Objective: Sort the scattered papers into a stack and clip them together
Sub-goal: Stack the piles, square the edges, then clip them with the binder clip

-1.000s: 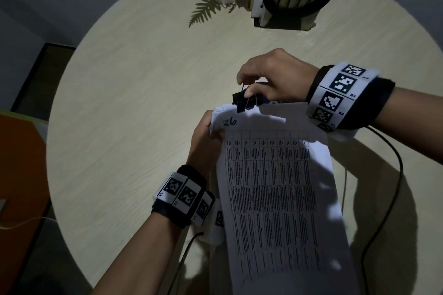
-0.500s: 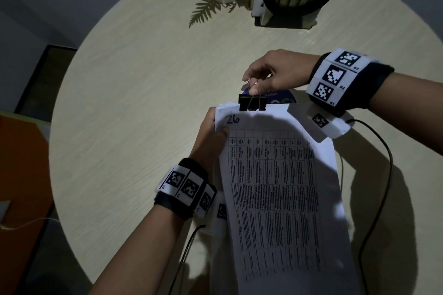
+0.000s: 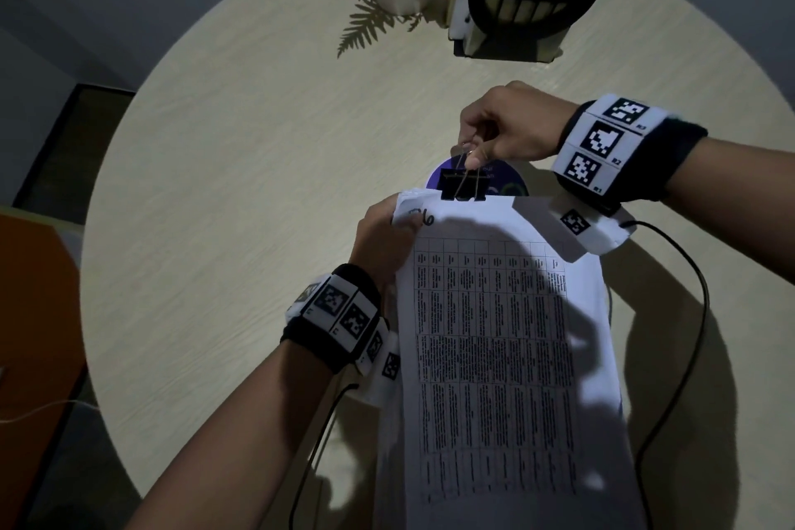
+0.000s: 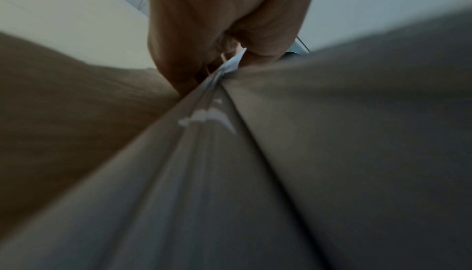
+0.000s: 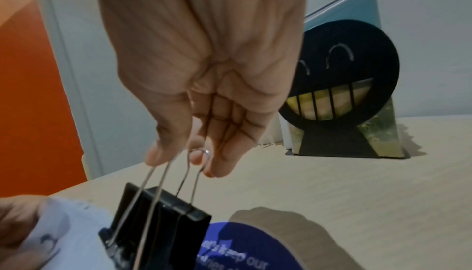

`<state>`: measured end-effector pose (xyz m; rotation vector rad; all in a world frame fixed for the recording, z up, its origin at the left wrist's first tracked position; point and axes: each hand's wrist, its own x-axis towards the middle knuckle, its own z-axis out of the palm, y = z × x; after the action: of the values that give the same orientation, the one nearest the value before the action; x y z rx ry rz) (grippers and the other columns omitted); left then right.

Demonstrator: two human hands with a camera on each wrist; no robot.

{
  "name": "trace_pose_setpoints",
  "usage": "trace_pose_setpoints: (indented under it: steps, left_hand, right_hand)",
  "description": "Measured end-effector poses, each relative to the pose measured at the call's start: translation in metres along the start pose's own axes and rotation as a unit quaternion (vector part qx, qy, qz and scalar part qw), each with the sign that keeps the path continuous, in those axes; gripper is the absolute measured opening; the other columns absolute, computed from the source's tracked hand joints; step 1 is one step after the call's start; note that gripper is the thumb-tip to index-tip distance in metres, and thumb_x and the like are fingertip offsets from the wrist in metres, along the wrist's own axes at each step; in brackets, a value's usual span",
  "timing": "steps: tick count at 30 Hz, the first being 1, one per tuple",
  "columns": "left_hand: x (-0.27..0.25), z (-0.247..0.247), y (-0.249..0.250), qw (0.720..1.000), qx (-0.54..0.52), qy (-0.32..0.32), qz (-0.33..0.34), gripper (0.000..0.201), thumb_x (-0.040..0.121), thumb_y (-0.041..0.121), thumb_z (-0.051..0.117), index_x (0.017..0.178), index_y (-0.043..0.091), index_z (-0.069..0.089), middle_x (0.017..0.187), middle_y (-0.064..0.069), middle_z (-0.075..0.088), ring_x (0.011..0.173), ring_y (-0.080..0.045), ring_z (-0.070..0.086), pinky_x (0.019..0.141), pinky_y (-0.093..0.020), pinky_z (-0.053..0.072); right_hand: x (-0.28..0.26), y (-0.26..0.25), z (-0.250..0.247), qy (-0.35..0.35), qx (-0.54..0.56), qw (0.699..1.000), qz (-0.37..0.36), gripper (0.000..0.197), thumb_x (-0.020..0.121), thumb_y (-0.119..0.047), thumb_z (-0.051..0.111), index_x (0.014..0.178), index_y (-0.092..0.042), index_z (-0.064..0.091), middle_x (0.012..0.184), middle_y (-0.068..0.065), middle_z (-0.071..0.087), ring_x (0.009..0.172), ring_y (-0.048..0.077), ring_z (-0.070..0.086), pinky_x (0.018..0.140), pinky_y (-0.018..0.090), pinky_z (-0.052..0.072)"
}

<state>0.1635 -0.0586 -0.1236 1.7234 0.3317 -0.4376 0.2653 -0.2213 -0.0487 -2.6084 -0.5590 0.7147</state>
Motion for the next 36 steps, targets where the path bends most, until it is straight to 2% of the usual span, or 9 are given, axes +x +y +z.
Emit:
trace_pose_setpoints:
  steps: [6, 11, 13, 15, 19, 22, 27, 34, 36]
  left_hand:
    - [0.001, 0.0, -0.005, 0.998, 0.004, 0.007, 0.055, 0.04, 0.072, 0.018, 0.045, 0.106, 0.008, 0.064, 0.105, -0.012, 0.067, 0.099, -0.034, 0.062, 0.089, -0.051, 0.051]
    - [-0.002, 0.007, -0.005, 0.99, 0.025, 0.027, 0.138, 0.033, 0.075, 0.008, 0.043, 0.101, -0.008, 0.056, 0.083, 0.001, 0.058, 0.074, -0.016, 0.055, 0.066, -0.022, 0.046]
    - [0.0, 0.008, -0.007, 0.989, 0.029, 0.04, 0.139, 0.031, 0.08, 0.009, 0.044, 0.103, -0.01, 0.05, 0.086, -0.002, 0.057, 0.077, -0.018, 0.055, 0.067, -0.028, 0.046]
    - [0.003, 0.009, -0.008, 0.993, 0.027, 0.054, 0.1, 0.032, 0.086, 0.012, 0.048, 0.108, -0.011, 0.048, 0.1, -0.017, 0.06, 0.088, -0.028, 0.058, 0.074, -0.037, 0.049]
    - [0.001, 0.004, -0.017, 0.999, 0.036, 0.029, 0.0, 0.061, 0.067, 0.051, 0.042, 0.098, 0.003, 0.062, 0.101, -0.018, 0.067, 0.096, -0.037, 0.063, 0.088, -0.053, 0.05]
    - [-0.001, 0.002, -0.017, 0.998, 0.045, 0.043, -0.004, 0.047, 0.068, 0.041, 0.043, 0.079, -0.001, 0.061, 0.088, -0.014, 0.068, 0.086, -0.031, 0.064, 0.082, -0.039, 0.053]
    - [-0.003, 0.004, -0.009, 0.995, 0.083, 0.049, 0.0, 0.019, 0.067, 0.03, 0.038, 0.055, 0.016, 0.043, 0.062, 0.006, 0.049, 0.071, -0.017, 0.045, 0.054, -0.014, 0.034]
    - [0.005, 0.006, -0.022, 0.997, 0.027, 0.062, 0.028, 0.027, 0.069, 0.021, 0.043, 0.066, -0.004, 0.052, 0.072, -0.01, 0.052, 0.072, -0.019, 0.047, 0.068, -0.029, 0.037]
    - [0.006, 0.006, -0.025, 0.998, 0.021, 0.06, 0.022, 0.034, 0.069, 0.02, 0.042, 0.072, -0.012, 0.054, 0.074, -0.011, 0.053, 0.074, -0.02, 0.048, 0.068, -0.031, 0.038]
  right_hand:
    - [-0.004, 0.011, -0.002, -0.026, -0.003, 1.0, -0.001, 0.017, 0.076, -0.015, 0.073, 0.089, -0.007, 0.069, 0.075, 0.003, 0.064, 0.075, 0.014, 0.055, 0.062, 0.009, 0.035]
    - [0.003, 0.013, 0.007, -0.065, 0.053, 0.997, -0.002, 0.018, 0.076, -0.012, 0.073, 0.092, -0.006, 0.068, 0.083, 0.005, 0.066, 0.072, 0.008, 0.057, 0.072, 0.012, 0.041]
    - [0.007, 0.016, 0.011, -0.09, 0.124, 0.988, 0.014, 0.02, 0.078, -0.006, 0.069, 0.097, -0.002, 0.066, 0.086, 0.008, 0.064, 0.062, -0.004, 0.057, 0.074, 0.017, 0.048]
    - [0.011, 0.02, 0.015, -0.12, 0.183, 0.975, 0.037, 0.021, 0.082, -0.001, 0.063, 0.103, 0.004, 0.062, 0.087, 0.011, 0.062, 0.059, -0.005, 0.058, 0.066, 0.009, 0.049]
    - [0.016, 0.023, 0.026, -0.121, 0.26, 0.955, 0.076, 0.011, 0.086, 0.001, 0.057, 0.097, 0.001, 0.061, 0.074, 0.004, 0.061, 0.053, -0.004, 0.062, 0.056, 0.006, 0.05]
    - [0.017, 0.021, 0.035, -0.1, 0.335, 0.933, 0.086, 0.008, 0.086, 0.004, 0.056, 0.084, -0.002, 0.061, 0.07, 0.007, 0.059, 0.052, 0.004, 0.062, 0.058, 0.014, 0.053]
    - [0.026, 0.004, 0.039, -0.08, 0.342, 0.935, 0.051, 0.011, 0.086, 0.007, 0.054, 0.095, 0.005, 0.061, 0.07, 0.01, 0.058, 0.051, 0.005, 0.059, 0.054, 0.011, 0.052]
    - [0.03, -0.001, 0.045, -0.066, 0.363, 0.929, 0.041, 0.01, 0.086, 0.007, 0.055, 0.081, 0.001, 0.062, 0.071, 0.01, 0.059, 0.052, 0.005, 0.06, 0.056, 0.012, 0.053]
    - [0.032, -0.005, 0.045, -0.067, 0.339, 0.938, 0.034, 0.008, 0.086, 0.006, 0.056, 0.089, 0.005, 0.063, 0.07, 0.009, 0.059, 0.056, 0.009, 0.059, 0.056, 0.012, 0.053]
